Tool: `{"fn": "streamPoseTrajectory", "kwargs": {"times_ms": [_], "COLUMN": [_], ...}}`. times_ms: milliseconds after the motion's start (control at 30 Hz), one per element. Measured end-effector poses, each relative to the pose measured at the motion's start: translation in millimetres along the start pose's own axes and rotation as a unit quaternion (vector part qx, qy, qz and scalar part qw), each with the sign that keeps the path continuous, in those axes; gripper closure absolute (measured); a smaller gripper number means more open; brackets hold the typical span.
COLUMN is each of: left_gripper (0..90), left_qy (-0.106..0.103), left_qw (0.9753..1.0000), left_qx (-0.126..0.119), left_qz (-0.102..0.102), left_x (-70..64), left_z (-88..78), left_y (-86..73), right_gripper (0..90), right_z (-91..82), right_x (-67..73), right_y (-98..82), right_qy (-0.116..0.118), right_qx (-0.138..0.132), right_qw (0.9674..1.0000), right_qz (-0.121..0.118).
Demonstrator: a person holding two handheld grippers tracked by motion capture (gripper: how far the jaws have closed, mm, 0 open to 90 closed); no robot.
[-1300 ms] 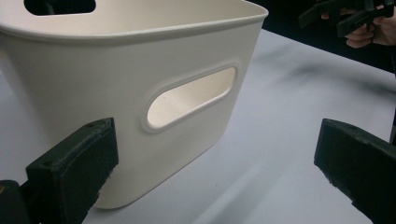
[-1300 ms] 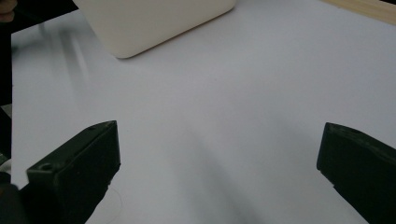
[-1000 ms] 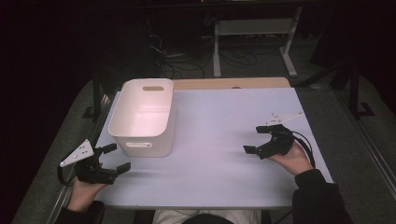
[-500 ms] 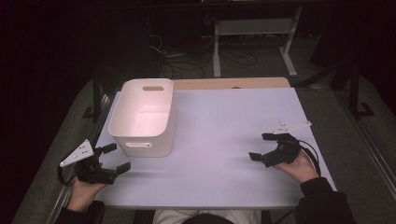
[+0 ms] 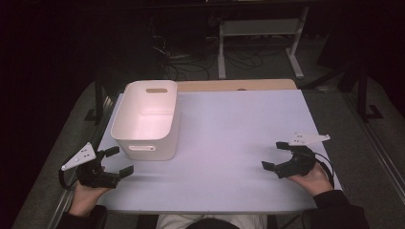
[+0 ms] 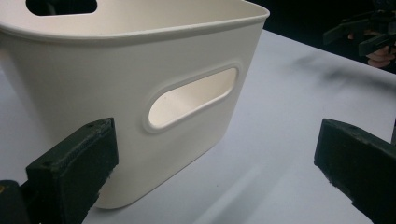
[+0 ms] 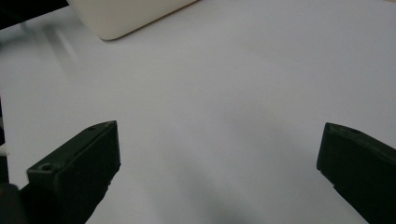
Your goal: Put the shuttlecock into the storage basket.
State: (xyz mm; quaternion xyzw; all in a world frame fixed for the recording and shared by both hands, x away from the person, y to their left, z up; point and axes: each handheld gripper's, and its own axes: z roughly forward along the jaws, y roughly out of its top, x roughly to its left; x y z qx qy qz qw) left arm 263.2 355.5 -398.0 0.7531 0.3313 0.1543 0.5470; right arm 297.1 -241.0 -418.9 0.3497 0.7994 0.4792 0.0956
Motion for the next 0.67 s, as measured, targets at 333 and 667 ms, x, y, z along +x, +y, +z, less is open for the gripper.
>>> {"fn": "streamPoseTrajectory", "kwargs": {"times_ms": [333, 667], "left_gripper": [0.0, 0.0], "left_qy": [0.000, 0.000], "left_qw": [1.0000, 1.0000], "left_qx": [0.000, -0.001], "left_qz": [0.000, 0.000], "left_x": [0.0, 0.2], "left_z": [-0.3, 0.1], "left_y": [0.0, 0.1], "right_gripper": [0.0, 0.0], "right_z": [-10.2, -19.5], "right_x": [1.1, -0.6], "right_y": [-12.4, -22.6], "right_qy": [-0.022, -0.032], "right_qx": [-0.015, -0.017], "right_qw": [0.9996, 0.9993], "right_qz": [0.003, 0.009]}}
